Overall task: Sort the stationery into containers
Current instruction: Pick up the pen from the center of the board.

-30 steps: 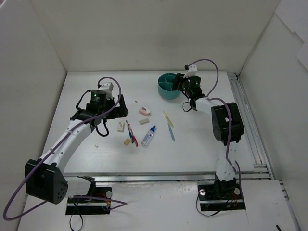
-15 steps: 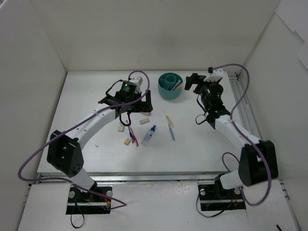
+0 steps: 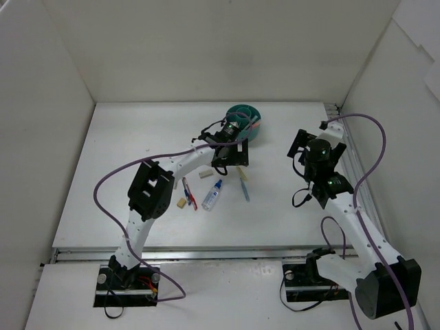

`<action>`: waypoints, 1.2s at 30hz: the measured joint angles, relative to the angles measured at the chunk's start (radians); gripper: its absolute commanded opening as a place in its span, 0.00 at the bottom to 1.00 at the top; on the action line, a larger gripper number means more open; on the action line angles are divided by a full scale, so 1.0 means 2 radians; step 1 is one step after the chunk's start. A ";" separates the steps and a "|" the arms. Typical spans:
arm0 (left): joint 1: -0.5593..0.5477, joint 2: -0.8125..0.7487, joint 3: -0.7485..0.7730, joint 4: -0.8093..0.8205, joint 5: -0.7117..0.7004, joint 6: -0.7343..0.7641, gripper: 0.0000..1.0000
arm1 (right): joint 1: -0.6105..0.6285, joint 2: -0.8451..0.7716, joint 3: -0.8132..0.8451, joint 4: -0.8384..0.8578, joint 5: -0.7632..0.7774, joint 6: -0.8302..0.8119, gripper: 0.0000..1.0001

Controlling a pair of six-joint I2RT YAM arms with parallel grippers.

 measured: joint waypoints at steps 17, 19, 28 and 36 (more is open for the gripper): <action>-0.011 0.129 0.153 -0.054 -0.110 -0.075 0.65 | 0.000 -0.019 -0.008 -0.032 0.031 0.005 0.98; -0.012 0.139 0.164 -0.057 -0.119 -0.077 0.54 | 0.000 -0.018 -0.008 -0.032 0.034 0.005 0.98; -0.023 0.157 0.187 -0.056 -0.144 -0.077 0.37 | 0.000 -0.016 -0.008 -0.032 0.041 0.005 0.98; -0.043 0.165 0.194 -0.056 -0.172 -0.074 0.05 | 0.000 -0.016 -0.008 -0.032 0.047 0.005 0.98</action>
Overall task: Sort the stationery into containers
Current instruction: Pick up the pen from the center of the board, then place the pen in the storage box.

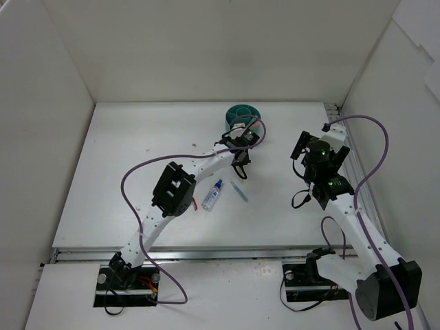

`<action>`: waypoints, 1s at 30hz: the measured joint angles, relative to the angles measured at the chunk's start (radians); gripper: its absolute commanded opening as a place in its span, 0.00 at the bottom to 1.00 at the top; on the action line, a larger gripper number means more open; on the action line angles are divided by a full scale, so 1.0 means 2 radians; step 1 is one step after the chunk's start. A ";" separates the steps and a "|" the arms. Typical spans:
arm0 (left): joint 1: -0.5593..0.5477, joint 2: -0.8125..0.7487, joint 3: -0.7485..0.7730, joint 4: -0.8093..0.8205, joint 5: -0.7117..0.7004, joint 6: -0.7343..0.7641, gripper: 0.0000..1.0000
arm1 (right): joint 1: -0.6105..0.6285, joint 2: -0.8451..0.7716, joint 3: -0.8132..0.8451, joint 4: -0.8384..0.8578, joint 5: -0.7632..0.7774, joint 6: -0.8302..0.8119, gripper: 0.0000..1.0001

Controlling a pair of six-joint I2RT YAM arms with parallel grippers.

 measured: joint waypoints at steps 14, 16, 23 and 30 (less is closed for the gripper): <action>-0.002 -0.006 -0.023 0.071 0.057 0.064 0.00 | 0.000 -0.002 -0.001 0.000 0.003 0.000 0.98; -0.002 -0.018 -0.049 0.103 0.074 0.093 0.00 | 0.000 -0.003 -0.001 0.000 0.002 0.000 0.98; 0.002 -0.098 -0.122 0.197 0.180 0.224 0.00 | 0.000 -0.007 -0.003 0.000 0.003 -0.001 0.98; 0.027 -0.167 -0.117 0.311 0.322 0.355 0.00 | 0.000 -0.005 -0.003 0.000 0.006 -0.007 0.98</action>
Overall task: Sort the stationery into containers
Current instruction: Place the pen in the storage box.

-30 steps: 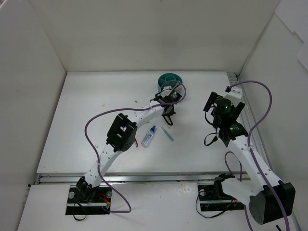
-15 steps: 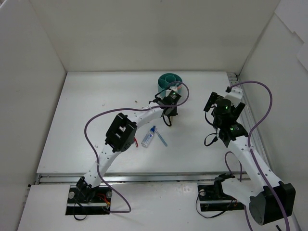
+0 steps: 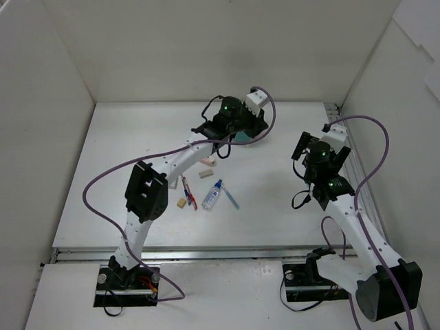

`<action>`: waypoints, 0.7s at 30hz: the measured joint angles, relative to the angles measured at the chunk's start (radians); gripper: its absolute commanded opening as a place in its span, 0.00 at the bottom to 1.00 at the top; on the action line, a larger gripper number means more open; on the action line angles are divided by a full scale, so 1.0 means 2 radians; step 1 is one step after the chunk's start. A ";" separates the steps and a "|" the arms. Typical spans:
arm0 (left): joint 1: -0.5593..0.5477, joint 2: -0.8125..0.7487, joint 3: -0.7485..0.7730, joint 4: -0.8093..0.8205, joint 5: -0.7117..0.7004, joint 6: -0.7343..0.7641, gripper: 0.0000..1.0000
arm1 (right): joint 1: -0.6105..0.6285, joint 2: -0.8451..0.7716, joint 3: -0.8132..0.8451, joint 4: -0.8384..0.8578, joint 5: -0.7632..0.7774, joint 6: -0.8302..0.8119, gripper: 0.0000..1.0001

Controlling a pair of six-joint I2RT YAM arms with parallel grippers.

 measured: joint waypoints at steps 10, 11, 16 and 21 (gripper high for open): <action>0.078 0.089 0.134 0.096 0.122 0.031 0.00 | 0.000 0.026 0.000 0.000 0.008 -0.012 0.98; 0.083 0.100 0.143 0.104 0.128 0.031 0.00 | 0.000 0.028 0.000 0.000 0.010 -0.013 0.98; 0.093 0.141 0.149 0.134 0.144 0.039 0.00 | 0.000 0.029 0.000 0.000 0.018 -0.020 0.98; 0.089 0.165 0.149 0.156 0.152 0.048 0.00 | -0.001 0.039 0.001 0.001 0.023 -0.023 0.98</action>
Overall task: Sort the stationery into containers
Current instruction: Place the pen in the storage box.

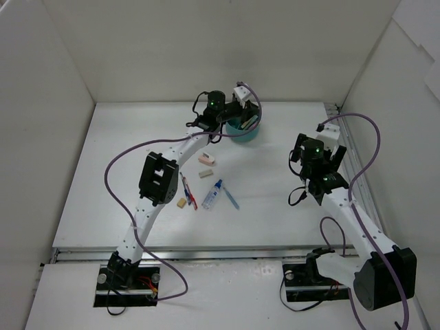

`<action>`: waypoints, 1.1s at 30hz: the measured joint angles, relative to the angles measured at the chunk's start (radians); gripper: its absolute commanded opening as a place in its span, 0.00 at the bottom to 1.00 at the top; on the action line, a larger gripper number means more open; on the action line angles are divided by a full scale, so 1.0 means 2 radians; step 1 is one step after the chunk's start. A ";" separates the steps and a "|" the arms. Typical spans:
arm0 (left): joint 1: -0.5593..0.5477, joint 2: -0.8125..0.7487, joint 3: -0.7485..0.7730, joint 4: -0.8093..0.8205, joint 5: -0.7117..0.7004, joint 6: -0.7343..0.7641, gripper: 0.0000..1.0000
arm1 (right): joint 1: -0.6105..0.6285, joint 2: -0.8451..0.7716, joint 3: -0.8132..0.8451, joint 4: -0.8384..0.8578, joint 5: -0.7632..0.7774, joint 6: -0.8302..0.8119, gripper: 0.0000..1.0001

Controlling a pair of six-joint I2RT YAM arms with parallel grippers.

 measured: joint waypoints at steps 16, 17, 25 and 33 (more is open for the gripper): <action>-0.005 0.061 0.016 0.057 -0.051 0.004 0.11 | 0.000 0.032 0.003 0.006 0.003 -0.012 0.98; -0.005 0.062 0.016 0.057 -0.054 0.003 0.21 | 0.000 0.035 0.004 0.008 0.004 -0.012 0.98; -0.005 0.052 -0.009 0.062 -0.044 -0.004 0.50 | 0.000 0.046 0.011 0.012 0.004 -0.016 0.98; -0.005 -0.029 -0.108 0.054 -0.030 -0.007 1.00 | 0.000 0.036 0.011 0.020 -0.056 -0.027 0.98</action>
